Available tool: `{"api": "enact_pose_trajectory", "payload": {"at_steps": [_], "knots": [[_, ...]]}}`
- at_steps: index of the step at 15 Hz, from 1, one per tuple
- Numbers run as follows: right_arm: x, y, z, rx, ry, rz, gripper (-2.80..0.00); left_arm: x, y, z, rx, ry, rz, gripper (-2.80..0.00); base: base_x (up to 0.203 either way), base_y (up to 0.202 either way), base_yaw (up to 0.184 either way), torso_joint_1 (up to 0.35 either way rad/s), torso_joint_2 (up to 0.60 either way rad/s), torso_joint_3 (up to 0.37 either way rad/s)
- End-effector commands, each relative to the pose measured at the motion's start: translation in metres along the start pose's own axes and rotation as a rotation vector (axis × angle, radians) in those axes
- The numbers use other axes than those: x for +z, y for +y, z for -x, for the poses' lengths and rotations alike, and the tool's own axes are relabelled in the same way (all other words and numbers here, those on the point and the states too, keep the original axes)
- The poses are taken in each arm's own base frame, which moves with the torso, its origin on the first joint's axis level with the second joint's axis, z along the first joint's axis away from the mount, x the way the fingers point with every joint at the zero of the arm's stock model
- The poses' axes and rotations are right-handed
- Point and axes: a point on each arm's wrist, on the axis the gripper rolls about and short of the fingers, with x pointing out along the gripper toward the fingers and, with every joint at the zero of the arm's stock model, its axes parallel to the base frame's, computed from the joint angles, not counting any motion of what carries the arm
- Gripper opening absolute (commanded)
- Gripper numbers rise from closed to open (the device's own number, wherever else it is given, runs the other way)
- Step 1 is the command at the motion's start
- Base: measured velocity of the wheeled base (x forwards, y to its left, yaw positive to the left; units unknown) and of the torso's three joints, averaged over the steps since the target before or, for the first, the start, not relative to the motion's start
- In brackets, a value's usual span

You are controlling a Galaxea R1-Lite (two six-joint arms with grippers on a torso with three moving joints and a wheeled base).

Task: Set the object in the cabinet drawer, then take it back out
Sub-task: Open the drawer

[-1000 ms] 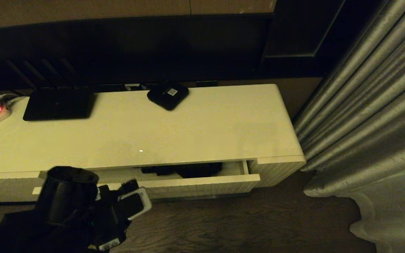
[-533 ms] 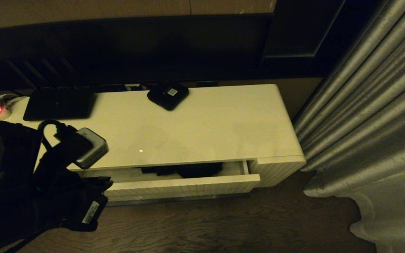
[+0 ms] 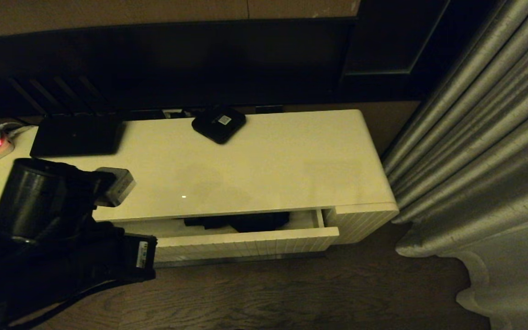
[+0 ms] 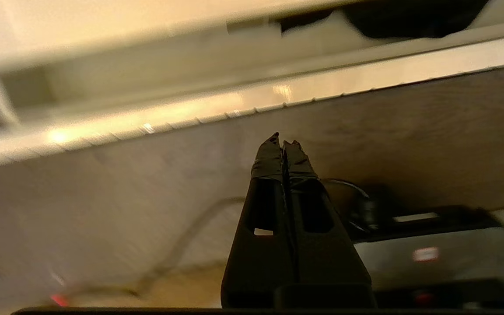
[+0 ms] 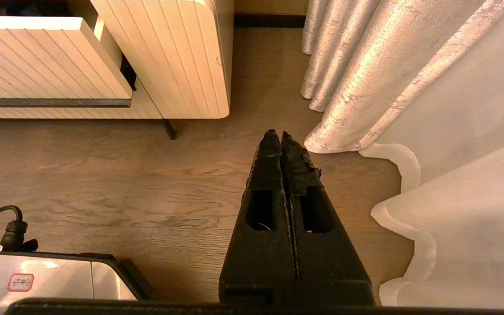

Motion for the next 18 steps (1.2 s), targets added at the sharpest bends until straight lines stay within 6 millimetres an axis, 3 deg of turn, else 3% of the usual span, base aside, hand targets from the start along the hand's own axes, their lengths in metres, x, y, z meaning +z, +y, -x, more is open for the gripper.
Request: {"api": "enact_pose_trajectory", "payload": {"at_steps": [1, 6, 18], "knots": [[0.0, 0.0, 0.0, 0.001, 0.0, 0.0, -2.8, -0.007, -0.009, -0.032, 0.036, 0.105, 0.12, -2.8, 0.0, 0.0, 0.0, 0.0, 0.0, 0.0], [0.0, 0.0, 0.0, 0.001, 0.0, 0.0, -2.8, -0.013, -0.012, -0.049, 0.078, 0.136, 0.168, -2.8, 0.0, 0.0, 0.0, 0.005, 0.0, 0.0], [0.0, 0.0, 0.0, 0.001, 0.0, 0.0, -2.8, -0.006, -0.016, -0.083, 0.171, 0.065, 0.196, -2.8, 0.0, 0.0, 0.0, 0.0, 0.0, 0.0]]}}
